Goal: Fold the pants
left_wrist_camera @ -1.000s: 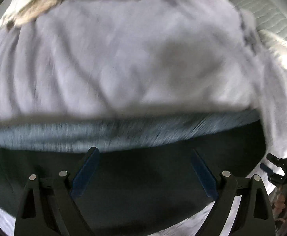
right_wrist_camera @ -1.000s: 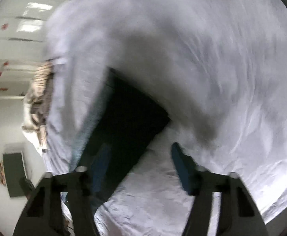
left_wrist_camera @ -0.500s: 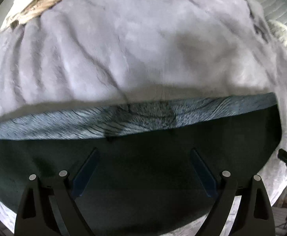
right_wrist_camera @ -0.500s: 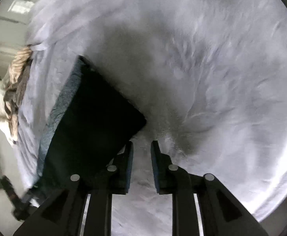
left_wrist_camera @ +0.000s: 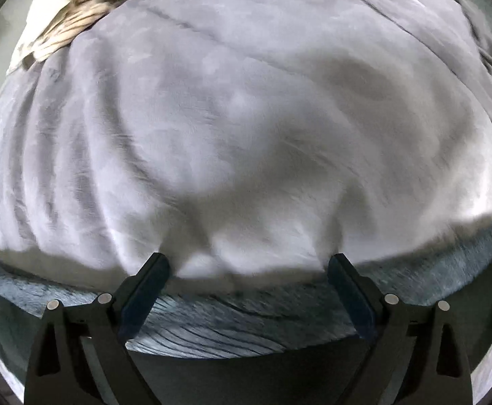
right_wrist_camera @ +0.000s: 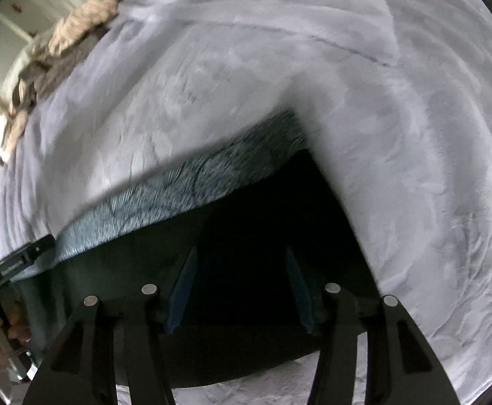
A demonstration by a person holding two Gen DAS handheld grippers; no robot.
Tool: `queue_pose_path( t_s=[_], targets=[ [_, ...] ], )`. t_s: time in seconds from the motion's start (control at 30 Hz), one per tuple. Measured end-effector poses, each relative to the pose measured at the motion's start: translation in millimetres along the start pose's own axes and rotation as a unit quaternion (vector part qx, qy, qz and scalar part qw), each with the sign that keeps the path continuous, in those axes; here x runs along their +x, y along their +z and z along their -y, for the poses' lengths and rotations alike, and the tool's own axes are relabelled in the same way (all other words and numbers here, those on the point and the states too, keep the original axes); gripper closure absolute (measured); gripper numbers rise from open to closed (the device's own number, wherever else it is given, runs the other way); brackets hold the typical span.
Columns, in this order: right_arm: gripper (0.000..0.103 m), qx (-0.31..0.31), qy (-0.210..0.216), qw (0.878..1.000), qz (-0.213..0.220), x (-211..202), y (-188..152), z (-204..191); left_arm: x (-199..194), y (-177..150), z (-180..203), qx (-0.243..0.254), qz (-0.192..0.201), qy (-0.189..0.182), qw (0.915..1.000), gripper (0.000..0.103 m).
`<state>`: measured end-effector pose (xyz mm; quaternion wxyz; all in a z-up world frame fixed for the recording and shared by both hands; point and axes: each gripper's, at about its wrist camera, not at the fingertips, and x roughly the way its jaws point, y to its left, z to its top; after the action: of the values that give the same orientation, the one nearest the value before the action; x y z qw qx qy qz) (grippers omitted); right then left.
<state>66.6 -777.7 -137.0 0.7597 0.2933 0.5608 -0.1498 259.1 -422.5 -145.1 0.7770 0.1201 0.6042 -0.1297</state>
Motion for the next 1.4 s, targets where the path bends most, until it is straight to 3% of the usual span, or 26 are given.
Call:
queue_pose_path(
  t_s=[0.17,0.4,0.63,0.83,0.9,1.0,1.1,1.2,1.23,1.27,1.3,1.4],
  targets=[
    [0.045,0.066,0.032,0.997,0.006,-32,-14,27,-31,-7,-33,-0.009,0.013,-0.001,0.9999,0.007],
    [0.045,0.112,0.164,0.979,-0.052,-34,-69,1,-54,-58,-89,-0.011,-0.007,0.028,0.9995,0.007],
    [0.045,0.088,0.27,0.949,-0.14,-1,-124,-93,-55,-98,-174,-0.07,-0.033,0.057,0.9954,0.007],
    [0.045,0.05,0.334,0.913,-0.228,45,-185,-220,-48,-119,-244,-0.083,-0.026,0.079,0.9931,0.007],
    [0.046,0.055,0.352,0.901,-0.247,62,-209,-259,-44,-123,-270,-0.083,-0.023,0.086,0.9925,0.007],
    [0.046,0.077,0.367,0.893,-0.249,77,-236,-288,-38,-130,-297,-0.08,-0.016,0.083,0.9932,0.007],
    [0.045,0.1,0.366,0.896,-0.23,87,-249,-304,-27,-132,-314,-0.074,-0.022,0.047,0.9959,0.0],
    [0.046,0.116,0.358,0.899,-0.223,93,-248,-307,-20,-130,-318,-0.062,-0.022,0.028,0.9974,0.0],
    [0.053,0.122,0.354,0.9,-0.222,94,-247,-307,-20,-130,-318,-0.058,-0.02,0.027,0.9977,0.0],
    [0.072,0.124,0.348,0.902,-0.222,94,-245,-309,-20,-130,-317,-0.055,-0.018,0.027,0.998,0.0],
    [0.079,0.119,0.335,0.908,-0.221,94,-240,-314,-20,-130,-319,-0.05,-0.015,0.024,0.9983,0.0],
    [0.086,0.075,0.325,0.922,-0.199,70,-230,-322,-20,-132,-322,-0.047,-0.01,0.018,0.9987,0.0]
  ],
)
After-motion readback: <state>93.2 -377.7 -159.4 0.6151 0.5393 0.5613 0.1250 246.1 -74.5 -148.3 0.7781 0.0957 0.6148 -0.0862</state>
